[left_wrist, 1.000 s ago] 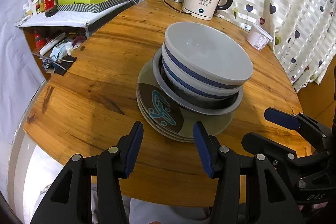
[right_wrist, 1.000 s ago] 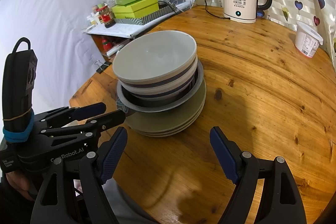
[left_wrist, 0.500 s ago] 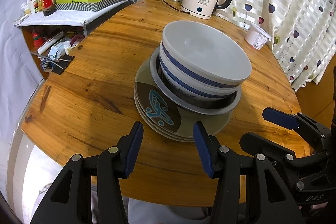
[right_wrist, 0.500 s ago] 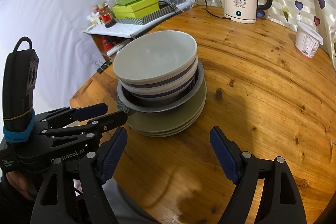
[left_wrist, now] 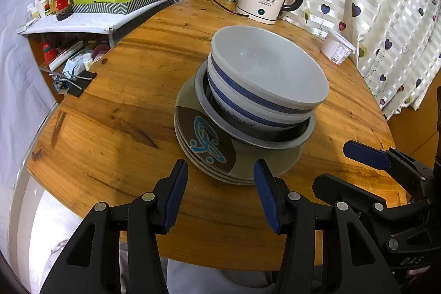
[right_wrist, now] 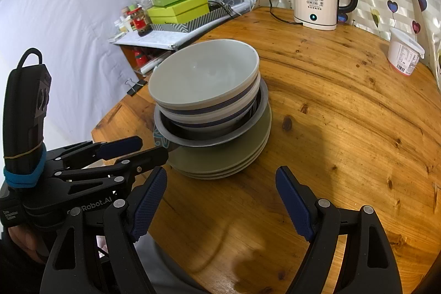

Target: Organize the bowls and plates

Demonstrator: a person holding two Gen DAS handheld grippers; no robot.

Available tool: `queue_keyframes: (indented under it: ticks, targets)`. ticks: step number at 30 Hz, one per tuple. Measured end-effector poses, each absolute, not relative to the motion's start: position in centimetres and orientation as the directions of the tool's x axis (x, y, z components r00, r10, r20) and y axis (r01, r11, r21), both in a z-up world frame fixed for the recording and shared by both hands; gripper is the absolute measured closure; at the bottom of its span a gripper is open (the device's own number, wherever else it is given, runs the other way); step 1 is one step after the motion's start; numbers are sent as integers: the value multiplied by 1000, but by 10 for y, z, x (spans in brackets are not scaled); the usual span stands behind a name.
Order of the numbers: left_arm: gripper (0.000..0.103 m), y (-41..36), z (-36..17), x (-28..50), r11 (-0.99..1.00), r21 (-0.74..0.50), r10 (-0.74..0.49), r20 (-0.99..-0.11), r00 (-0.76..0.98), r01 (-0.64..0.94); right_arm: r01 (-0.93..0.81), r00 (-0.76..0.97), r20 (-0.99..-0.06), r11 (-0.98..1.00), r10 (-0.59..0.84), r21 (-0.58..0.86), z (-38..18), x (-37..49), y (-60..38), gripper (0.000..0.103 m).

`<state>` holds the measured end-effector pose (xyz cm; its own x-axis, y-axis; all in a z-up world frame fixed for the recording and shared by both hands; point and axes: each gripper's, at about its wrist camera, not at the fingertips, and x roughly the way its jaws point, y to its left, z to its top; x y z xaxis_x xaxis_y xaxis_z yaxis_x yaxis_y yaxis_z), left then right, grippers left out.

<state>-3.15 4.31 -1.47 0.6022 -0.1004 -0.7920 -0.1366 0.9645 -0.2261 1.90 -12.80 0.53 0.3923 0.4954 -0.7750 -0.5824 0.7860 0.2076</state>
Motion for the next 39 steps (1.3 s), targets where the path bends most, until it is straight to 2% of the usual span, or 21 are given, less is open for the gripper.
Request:
queue_keyframes:
  ticks: [39]
  targets:
    - [52, 42, -21, -36, 964, -223, -95, -794, 601, -143, -581, 391, -776, 786, 495, 209, 5, 18, -127, 20]
